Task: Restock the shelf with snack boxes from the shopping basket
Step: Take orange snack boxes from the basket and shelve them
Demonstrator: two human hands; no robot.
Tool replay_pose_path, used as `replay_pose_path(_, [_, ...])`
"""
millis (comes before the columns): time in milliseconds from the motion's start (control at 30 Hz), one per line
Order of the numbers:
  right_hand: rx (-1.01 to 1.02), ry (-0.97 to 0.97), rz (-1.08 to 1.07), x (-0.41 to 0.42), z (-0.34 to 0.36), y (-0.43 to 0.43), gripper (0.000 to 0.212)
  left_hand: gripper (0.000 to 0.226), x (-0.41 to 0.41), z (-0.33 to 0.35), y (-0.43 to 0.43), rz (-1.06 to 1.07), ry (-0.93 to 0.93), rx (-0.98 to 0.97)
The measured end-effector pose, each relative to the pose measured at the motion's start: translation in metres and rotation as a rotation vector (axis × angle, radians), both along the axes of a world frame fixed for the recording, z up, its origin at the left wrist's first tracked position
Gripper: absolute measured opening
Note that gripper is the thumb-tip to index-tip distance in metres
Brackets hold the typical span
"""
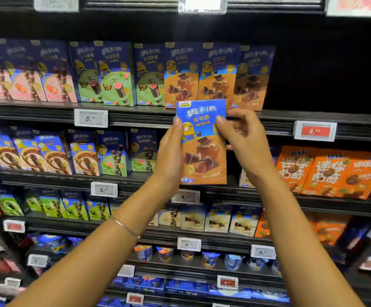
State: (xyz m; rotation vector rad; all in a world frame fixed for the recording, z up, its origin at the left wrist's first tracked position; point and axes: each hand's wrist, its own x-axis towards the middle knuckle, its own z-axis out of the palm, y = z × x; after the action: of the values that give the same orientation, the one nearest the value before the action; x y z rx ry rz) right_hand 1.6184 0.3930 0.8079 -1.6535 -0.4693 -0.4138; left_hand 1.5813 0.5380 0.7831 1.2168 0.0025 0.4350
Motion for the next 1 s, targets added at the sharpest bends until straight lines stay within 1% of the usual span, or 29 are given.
replay_pose_path(133, [0.005, -0.02, 0.046, 0.0, 0.014, -0.009, 0.041, 0.051, 0.026, 0.038, -0.012, 0.033, -0.104, 0.068])
replay_pose_path(300, [-0.016, -0.05, -0.058, 0.015, 0.045, -0.03, 0.045, 0.048, 0.049, 0.069, -0.027, 0.014, -0.189, 0.162])
replay_pose_path(333, [-0.007, -0.073, -0.101, 0.02, 0.05, -0.036, 0.046, 0.045, 0.054, 0.074, -0.025, 0.069, -0.199, 0.208])
replay_pose_path(400, [0.013, -0.109, -0.199, 0.031, 0.059, -0.049, 0.049, 0.037, 0.066, 0.079, -0.013, 0.271, -0.244, 0.351])
replay_pose_path(433, [0.026, -0.114, -0.245, 0.038, 0.062, -0.055, 0.05, 0.039, 0.071, 0.08, -0.005, 0.371, -0.26, 0.424])
replay_pose_path(467, [0.033, -0.113, -0.287, 0.046, 0.065, -0.059, 0.052, 0.045, 0.076, 0.08, 0.003, 0.449, -0.251, 0.49])
replay_pose_path(533, [0.025, -0.102, -0.349, 0.061, 0.067, -0.064, 0.052, 0.068, 0.086, 0.079, 0.016, 0.537, -0.15, 0.602])
replay_pose_path(633, [-0.013, -0.089, -0.402, 0.084, 0.067, -0.063, 0.048, 0.107, 0.096, 0.082, 0.025, 0.592, 0.049, 0.756])
replay_pose_path(700, [-0.026, -0.091, -0.426, 0.095, 0.066, -0.06, 0.045, 0.124, 0.1, 0.083, 0.028, 0.583, 0.107, 0.797])
replay_pose_path(767, [-0.06, -0.092, -0.449, 0.103, 0.066, -0.056, 0.045, 0.133, 0.104, 0.084, 0.028, 0.556, 0.137, 0.813])
replay_pose_path(867, [-0.144, -0.074, -0.481, 0.108, 0.066, -0.053, 0.048, 0.14, 0.108, 0.086, 0.029, 0.532, 0.178, 0.819])
replay_pose_path(1000, [-0.132, -0.061, -0.475, 0.112, 0.065, -0.052, 0.045, 0.14, 0.111, 0.089, 0.028, 0.572, 0.201, 0.835])
